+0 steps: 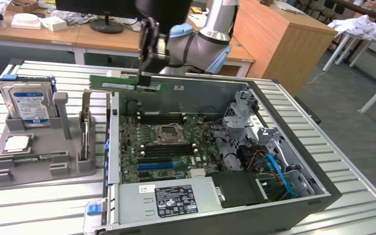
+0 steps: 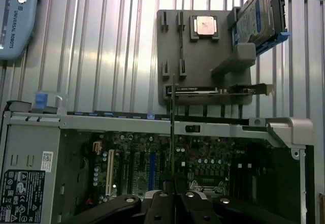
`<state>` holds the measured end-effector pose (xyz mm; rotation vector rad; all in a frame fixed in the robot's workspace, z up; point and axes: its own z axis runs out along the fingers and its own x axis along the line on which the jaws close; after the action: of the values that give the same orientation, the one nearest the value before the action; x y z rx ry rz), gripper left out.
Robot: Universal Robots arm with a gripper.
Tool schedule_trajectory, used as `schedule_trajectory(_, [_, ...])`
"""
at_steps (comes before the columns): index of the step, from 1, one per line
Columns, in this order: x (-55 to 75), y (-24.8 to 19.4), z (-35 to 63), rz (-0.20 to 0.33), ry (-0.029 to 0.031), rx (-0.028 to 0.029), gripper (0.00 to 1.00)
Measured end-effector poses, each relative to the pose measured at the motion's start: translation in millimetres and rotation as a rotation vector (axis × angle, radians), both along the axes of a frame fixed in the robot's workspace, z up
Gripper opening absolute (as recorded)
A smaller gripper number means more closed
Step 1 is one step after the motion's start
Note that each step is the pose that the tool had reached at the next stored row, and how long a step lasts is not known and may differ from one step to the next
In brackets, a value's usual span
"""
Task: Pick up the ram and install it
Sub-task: 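Pick up the ram and move it above insertion slot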
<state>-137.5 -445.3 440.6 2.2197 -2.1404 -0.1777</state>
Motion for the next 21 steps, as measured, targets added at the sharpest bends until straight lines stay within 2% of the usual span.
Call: schedule_trajectory(21, [94.2, 0.0, 0.0, 0.0, -0.0006, -0.0001, 0.12])
